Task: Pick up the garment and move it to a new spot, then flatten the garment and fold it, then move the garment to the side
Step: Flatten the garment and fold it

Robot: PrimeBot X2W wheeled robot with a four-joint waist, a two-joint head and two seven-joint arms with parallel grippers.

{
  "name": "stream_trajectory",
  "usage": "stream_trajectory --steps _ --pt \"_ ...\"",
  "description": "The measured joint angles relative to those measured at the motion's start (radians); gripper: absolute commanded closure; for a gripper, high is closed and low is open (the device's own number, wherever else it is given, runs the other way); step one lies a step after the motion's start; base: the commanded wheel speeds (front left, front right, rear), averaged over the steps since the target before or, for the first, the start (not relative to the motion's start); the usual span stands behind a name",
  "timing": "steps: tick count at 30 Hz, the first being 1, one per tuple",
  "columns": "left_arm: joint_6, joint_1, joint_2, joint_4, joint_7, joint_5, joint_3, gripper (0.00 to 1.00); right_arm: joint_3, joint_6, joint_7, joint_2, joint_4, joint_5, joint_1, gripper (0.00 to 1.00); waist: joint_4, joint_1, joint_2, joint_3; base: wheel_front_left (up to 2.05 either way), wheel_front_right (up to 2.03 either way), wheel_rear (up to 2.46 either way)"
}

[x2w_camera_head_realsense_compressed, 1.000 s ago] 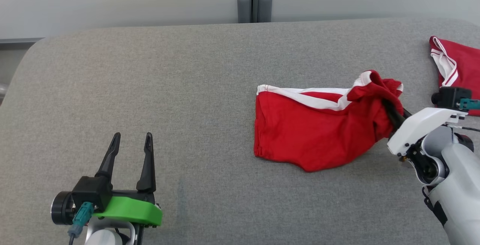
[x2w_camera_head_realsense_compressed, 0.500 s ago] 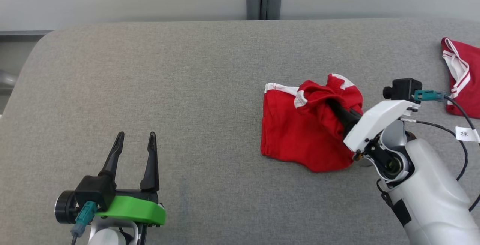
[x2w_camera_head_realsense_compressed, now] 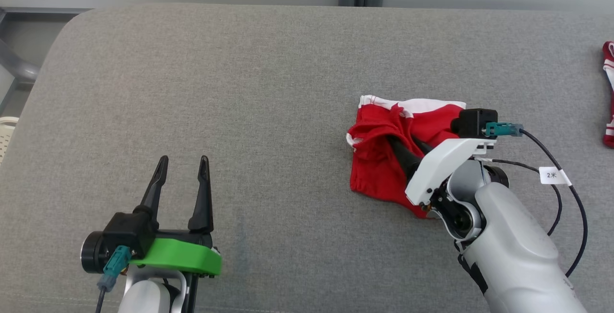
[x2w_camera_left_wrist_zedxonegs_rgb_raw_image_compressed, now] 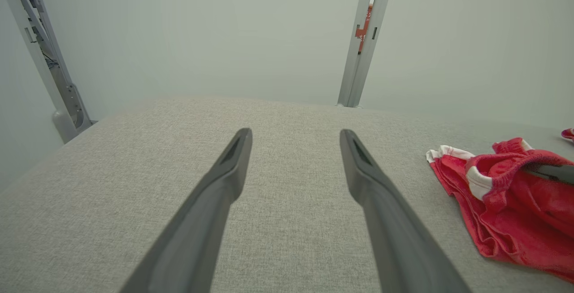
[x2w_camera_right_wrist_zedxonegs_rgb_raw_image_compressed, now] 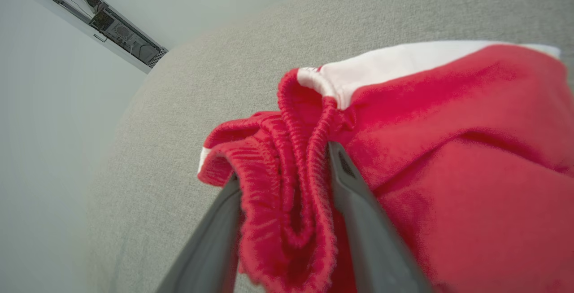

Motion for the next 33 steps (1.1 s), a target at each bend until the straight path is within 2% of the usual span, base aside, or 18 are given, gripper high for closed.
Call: stream_trajectory --steps 3,8,14,20,33 --pt "0.004 0.000 0.000 0.001 0.000 -0.001 0.003 0.00 0.023 0.000 -0.070 -0.012 -0.025 -0.027 0.001 0.00 0.002 0.0000 0.0000 0.000 0.00 0.00 0.00" --pt "0.004 0.004 0.000 0.001 0.000 0.007 0.029 0.00 0.046 0.000 -0.173 -0.085 -0.093 -0.056 0.011 0.00 -0.013 0.0000 0.0000 -0.015 0.00 0.00 0.00" --pt "0.004 0.020 0.000 -0.006 0.000 0.018 0.052 0.00 0.003 0.000 -0.262 -0.164 -0.167 -0.065 0.057 0.00 -0.042 0.0000 0.0000 -0.035 0.00 0.00 0.00" --pt "0.003 0.032 0.000 -0.017 0.000 0.036 0.074 0.00 -0.064 0.000 -0.347 -0.213 -0.234 -0.095 0.132 0.00 -0.071 0.0000 0.0000 -0.051 0.00 0.00 0.00" --pt "-0.011 0.060 -0.001 -0.029 0.000 0.060 0.118 0.00 -0.156 0.000 -0.428 -0.205 -0.361 -0.151 0.336 0.00 -0.108 0.0000 0.0000 -0.090 0.00 0.00 0.00"
